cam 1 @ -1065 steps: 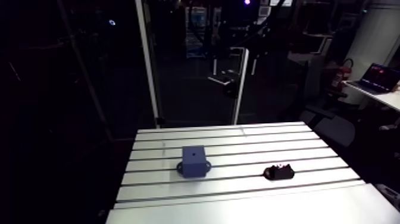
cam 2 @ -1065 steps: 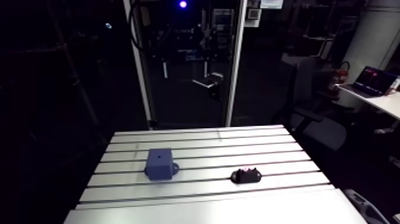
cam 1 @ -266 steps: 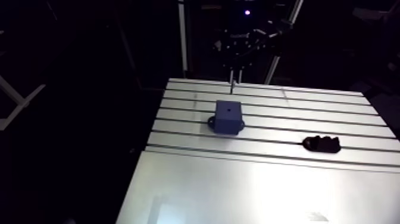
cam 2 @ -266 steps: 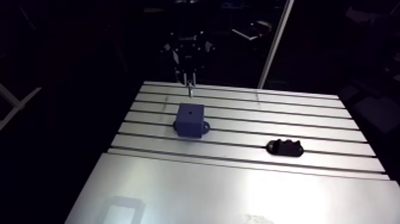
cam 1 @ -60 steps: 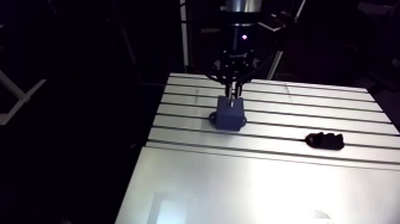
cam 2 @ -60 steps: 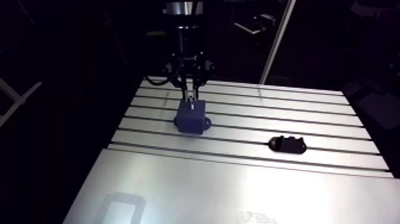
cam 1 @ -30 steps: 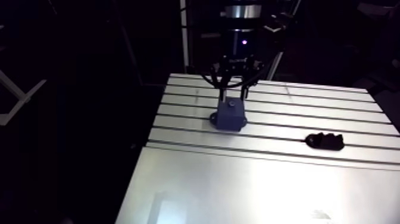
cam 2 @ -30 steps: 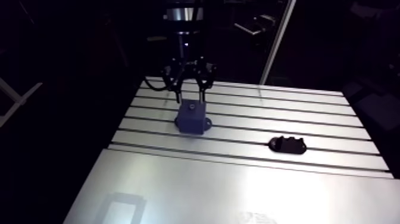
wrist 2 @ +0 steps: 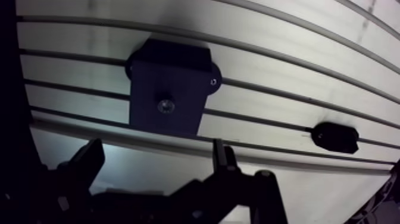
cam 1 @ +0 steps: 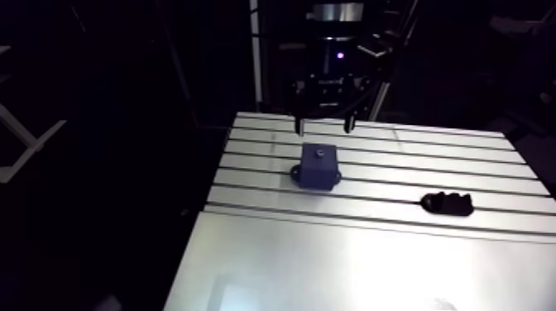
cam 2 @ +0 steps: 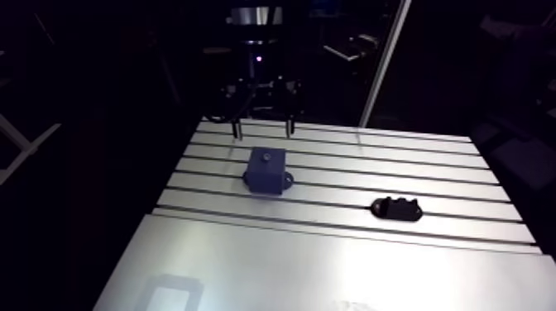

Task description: Pick up the M10 bolt and insert it into the hole until fully seated.

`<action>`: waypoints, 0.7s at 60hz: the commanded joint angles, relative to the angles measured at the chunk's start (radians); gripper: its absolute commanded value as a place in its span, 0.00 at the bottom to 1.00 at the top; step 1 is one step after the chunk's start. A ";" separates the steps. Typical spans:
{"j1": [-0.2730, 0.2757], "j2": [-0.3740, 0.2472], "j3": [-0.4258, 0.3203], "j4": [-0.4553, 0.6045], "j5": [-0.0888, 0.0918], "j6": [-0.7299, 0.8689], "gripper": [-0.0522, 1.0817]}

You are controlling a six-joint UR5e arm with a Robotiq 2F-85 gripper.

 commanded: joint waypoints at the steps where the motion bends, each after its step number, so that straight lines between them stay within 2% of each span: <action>1: -0.017 -0.067 -0.060 0.083 0.002 0.000 0.05; 8: -0.035 -0.101 -0.089 0.127 0.002 0.007 0.05; 9: -0.050 -0.123 -0.113 0.153 0.002 0.011 0.05; 12: -0.057 -0.132 -0.128 0.170 0.002 0.012 0.05; 19: -0.100 -0.180 -0.231 0.276 0.005 0.012 0.05; 25: -0.120 -0.212 -0.265 0.318 0.005 0.012 0.05; 30: -0.133 -0.229 -0.263 0.333 0.006 0.012 0.05; 36: -0.163 -0.290 -0.216 0.331 0.009 0.004 0.05; 42: -0.171 -0.307 -0.206 0.331 0.012 0.000 0.05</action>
